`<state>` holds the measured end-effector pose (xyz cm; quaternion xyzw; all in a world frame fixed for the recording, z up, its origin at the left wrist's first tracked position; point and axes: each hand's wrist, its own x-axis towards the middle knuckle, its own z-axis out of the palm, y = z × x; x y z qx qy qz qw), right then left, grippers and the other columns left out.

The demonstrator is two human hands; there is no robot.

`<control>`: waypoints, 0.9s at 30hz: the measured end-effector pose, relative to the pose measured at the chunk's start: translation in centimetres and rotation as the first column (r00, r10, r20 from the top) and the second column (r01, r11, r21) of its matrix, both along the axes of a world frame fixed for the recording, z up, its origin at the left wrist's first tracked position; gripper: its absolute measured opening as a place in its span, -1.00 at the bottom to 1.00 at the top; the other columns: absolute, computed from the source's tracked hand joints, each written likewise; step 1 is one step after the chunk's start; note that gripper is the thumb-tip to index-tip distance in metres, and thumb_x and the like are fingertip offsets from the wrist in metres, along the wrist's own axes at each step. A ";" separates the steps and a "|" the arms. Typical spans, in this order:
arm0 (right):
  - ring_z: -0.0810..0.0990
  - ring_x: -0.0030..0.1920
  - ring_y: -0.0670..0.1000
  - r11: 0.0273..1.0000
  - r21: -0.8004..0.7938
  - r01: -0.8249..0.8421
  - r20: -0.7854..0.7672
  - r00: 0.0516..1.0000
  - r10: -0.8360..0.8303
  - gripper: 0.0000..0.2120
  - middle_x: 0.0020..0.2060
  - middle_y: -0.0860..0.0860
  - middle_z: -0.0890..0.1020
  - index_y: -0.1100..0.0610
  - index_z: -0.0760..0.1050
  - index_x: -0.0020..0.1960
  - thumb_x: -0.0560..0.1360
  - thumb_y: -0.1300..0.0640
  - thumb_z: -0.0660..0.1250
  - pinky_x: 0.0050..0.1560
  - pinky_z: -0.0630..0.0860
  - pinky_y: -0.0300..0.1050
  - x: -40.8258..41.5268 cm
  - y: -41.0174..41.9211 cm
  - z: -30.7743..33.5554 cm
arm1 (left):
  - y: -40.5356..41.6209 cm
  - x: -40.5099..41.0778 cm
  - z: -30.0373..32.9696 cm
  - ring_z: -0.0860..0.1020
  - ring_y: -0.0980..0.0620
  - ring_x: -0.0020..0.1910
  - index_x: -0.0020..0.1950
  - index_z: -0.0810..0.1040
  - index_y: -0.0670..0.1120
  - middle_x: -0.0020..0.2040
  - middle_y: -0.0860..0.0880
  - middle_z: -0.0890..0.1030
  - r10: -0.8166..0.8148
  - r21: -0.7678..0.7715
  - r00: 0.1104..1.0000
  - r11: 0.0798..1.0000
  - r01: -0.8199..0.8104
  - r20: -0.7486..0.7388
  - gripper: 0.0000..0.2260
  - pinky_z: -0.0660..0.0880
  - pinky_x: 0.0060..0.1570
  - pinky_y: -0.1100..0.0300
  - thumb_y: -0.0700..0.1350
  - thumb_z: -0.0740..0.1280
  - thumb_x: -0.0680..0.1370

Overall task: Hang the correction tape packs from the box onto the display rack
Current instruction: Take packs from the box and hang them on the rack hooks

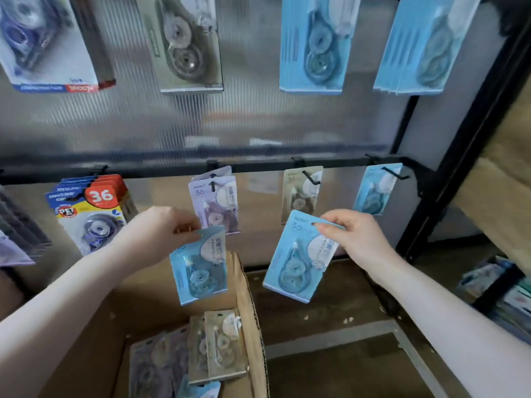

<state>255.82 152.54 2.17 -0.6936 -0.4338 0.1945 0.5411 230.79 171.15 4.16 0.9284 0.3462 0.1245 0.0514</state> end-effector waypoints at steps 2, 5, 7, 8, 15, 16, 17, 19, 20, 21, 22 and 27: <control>0.51 -0.36 -0.22 0.999 -0.042 0.035 0.076 0.997 -0.031 -0.84 -0.38 -0.12 0.61 0.06 0.58 -0.26 0.47 0.23 0.38 -0.28 0.40 -0.27 2.4 -1.3 0.2 | -0.9 1.5 1.0 0.51 0.02 -0.24 -0.11 0.58 0.03 -0.27 0.09 0.55 0.013 0.017 0.999 1.000 -0.014 0.049 -0.95 0.42 -0.25 0.15 -0.02 0.36 0.50; 0.51 -0.34 -0.31 0.996 -0.057 0.067 0.145 0.988 -0.058 -0.89 -0.32 -0.11 0.61 0.14 0.59 -0.23 0.47 0.26 0.38 -0.31 0.36 -0.43 5.7 -2.9 0.4 | -2.3 3.7 2.1 0.51 0.04 -0.24 -0.17 0.51 0.11 -0.26 0.10 0.56 0.011 0.001 0.996 1.000 -0.011 0.094 -0.93 0.44 -0.26 0.14 -0.01 0.37 0.49; 0.52 -0.33 -0.29 0.995 -0.046 0.089 0.159 0.984 -0.080 -0.88 -0.31 -0.11 0.61 0.12 0.59 -0.24 0.46 0.27 0.39 -0.31 0.37 -0.45 7.9 -3.6 0.5 | -3.1 5.2 2.3 0.50 0.04 -0.25 -0.18 0.52 0.11 -0.26 0.11 0.56 0.019 -0.014 0.994 1.000 -0.018 0.105 -0.93 0.48 -0.23 0.11 -0.01 0.37 0.49; 0.53 -0.31 -0.24 0.994 -0.043 0.101 0.159 0.983 -0.093 -0.87 -0.31 -0.09 0.61 0.11 0.58 -0.25 0.45 0.27 0.39 -0.31 0.36 -0.44 9.0 -3.9 0.4 | -3.4 6.0 2.4 0.50 0.05 -0.26 -0.18 0.54 0.10 -0.26 0.12 0.56 0.025 -0.014 0.994 1.000 -0.024 0.109 -0.94 0.48 -0.23 0.11 -0.01 0.37 0.49; 0.56 -0.19 -0.07 0.980 -0.084 0.180 0.174 0.971 -0.164 -0.95 -0.22 -0.02 0.64 0.17 0.61 -0.16 0.47 0.21 0.39 -0.21 0.43 -0.17 15.1 -4.6 0.4 | -5.0 11.3 2.5 0.53 0.11 -0.26 -0.23 0.53 0.08 -0.31 0.13 0.58 -0.033 -0.040 0.983 0.998 0.041 0.180 -0.88 0.50 -0.24 0.10 -0.10 0.39 0.48; 0.56 -0.19 -0.07 0.980 -0.073 0.187 0.173 0.970 -0.172 -0.95 -0.22 -0.02 0.64 0.17 0.61 -0.16 0.47 0.22 0.39 -0.21 0.44 -0.17 15.8 -4.5 0.5 | -5.1 12.0 2.5 0.54 0.09 -0.26 -0.23 0.54 0.05 -0.31 0.14 0.57 -0.059 -0.028 0.980 0.997 0.065 0.191 -0.88 0.50 -0.24 0.08 -0.13 0.39 0.48; 0.56 -0.19 -0.07 0.979 -0.056 0.196 0.175 0.967 -0.184 -0.95 -0.22 -0.03 0.64 0.15 0.61 -0.16 0.47 0.23 0.38 -0.20 0.44 -0.17 16.4 -4.5 0.6 | -5.3 12.7 2.6 0.54 0.07 -0.27 -0.23 0.55 0.02 -0.32 0.14 0.57 -0.077 -0.021 0.978 0.996 0.082 0.193 -0.89 0.50 -0.24 0.08 -0.14 0.40 0.48; 0.56 -0.19 -0.10 0.975 -0.015 0.221 0.166 0.962 -0.216 -0.95 -0.20 -0.04 0.63 0.13 0.59 -0.13 0.48 0.23 0.37 -0.23 0.45 -0.24 17.6 -4.3 0.8 | -5.5 14.1 2.7 0.54 0.06 -0.29 -0.21 0.57 -0.04 -0.32 0.12 0.57 -0.100 -0.006 0.976 0.995 0.103 0.193 -0.93 0.48 -0.25 0.11 -0.15 0.40 0.47; 0.56 -0.20 -0.14 0.974 0.004 0.227 0.150 0.963 -0.225 -0.94 -0.19 -0.04 0.62 0.12 0.58 -0.11 0.49 0.23 0.36 -0.27 0.45 -0.31 18.1 -4.2 0.9 | -5.6 14.7 2.7 0.53 0.06 -0.29 -0.20 0.58 -0.05 -0.32 0.11 0.57 -0.107 0.000 0.974 0.994 0.110 0.197 -0.94 0.46 -0.26 0.13 -0.15 0.40 0.47; 0.56 -0.19 -0.16 0.973 0.019 0.229 0.135 0.964 -0.229 -0.94 -0.17 -0.04 0.61 0.11 0.58 -0.09 0.50 0.23 0.34 -0.30 0.45 -0.33 18.5 -4.0 1.1 | -5.8 15.3 2.7 0.52 0.07 -0.29 -0.19 0.58 -0.05 -0.31 0.12 0.56 -0.113 -0.001 0.973 0.993 0.116 0.202 -0.95 0.43 -0.25 0.16 -0.15 0.40 0.47; 0.56 -0.17 -0.15 0.973 0.032 0.227 0.129 0.965 -0.230 -0.94 -0.14 -0.03 0.61 0.11 0.57 -0.08 0.51 0.23 0.33 -0.30 0.46 -0.31 18.9 -3.8 1.2 | -5.9 15.8 2.7 0.51 0.07 -0.27 -0.18 0.59 -0.05 -0.30 0.12 0.57 -0.119 -0.004 0.971 0.992 0.122 0.207 -0.96 0.42 -0.24 0.18 -0.15 0.40 0.47; 0.60 -0.03 -0.02 0.971 0.091 0.223 0.109 0.966 -0.233 -0.90 -0.01 0.02 0.63 0.12 0.61 -0.03 0.52 0.22 0.32 -0.16 0.54 -0.09 20.3 -2.8 1.9 | -6.0 17.6 2.5 0.52 0.04 -0.24 -0.17 0.59 -0.02 -0.25 0.11 0.59 -0.160 -0.024 0.965 0.985 0.169 0.210 -0.96 0.47 -0.20 0.10 -0.14 0.41 0.47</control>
